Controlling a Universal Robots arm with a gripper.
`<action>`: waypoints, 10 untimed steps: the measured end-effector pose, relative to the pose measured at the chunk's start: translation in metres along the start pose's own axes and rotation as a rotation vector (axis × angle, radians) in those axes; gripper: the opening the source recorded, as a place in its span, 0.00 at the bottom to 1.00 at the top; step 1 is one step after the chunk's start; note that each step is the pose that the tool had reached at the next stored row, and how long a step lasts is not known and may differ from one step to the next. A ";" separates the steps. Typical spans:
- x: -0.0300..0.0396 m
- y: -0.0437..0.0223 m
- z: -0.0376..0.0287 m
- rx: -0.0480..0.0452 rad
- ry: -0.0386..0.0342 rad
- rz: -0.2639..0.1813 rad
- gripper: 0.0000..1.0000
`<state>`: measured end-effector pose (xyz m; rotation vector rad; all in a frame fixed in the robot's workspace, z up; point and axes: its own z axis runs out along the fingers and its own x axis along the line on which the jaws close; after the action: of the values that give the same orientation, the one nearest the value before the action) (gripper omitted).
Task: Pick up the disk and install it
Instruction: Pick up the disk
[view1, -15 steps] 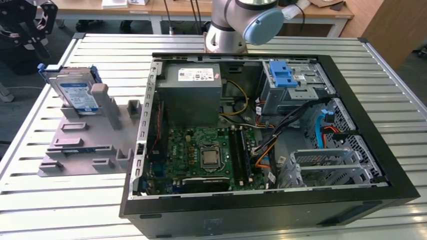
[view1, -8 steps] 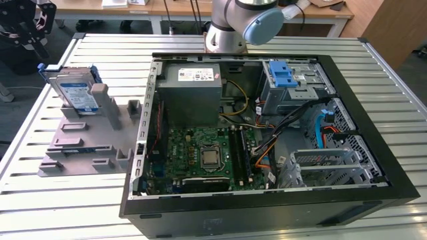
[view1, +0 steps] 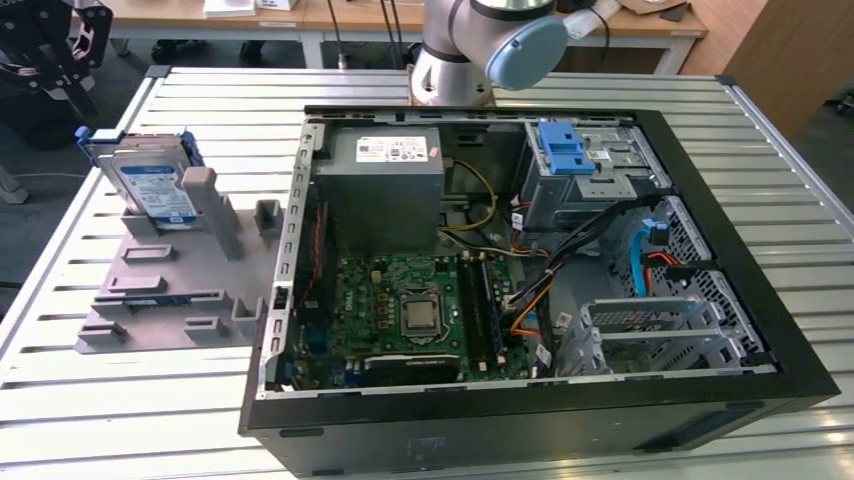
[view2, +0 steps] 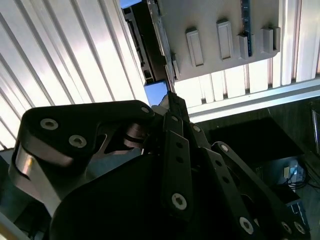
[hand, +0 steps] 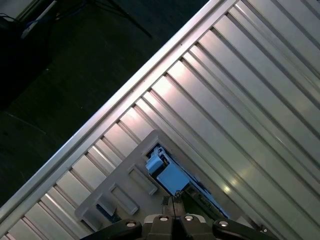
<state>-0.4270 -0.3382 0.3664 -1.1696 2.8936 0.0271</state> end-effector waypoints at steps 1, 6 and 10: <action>0.0000 0.0000 0.0000 0.0000 0.0000 0.000 0.11; 0.0000 0.0001 0.0001 -0.0016 0.0005 -0.062 0.11; 0.0000 0.0000 0.0003 -0.0034 0.0012 -0.134 0.11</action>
<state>-0.4270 -0.3381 0.3661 -1.3613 2.8099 0.0291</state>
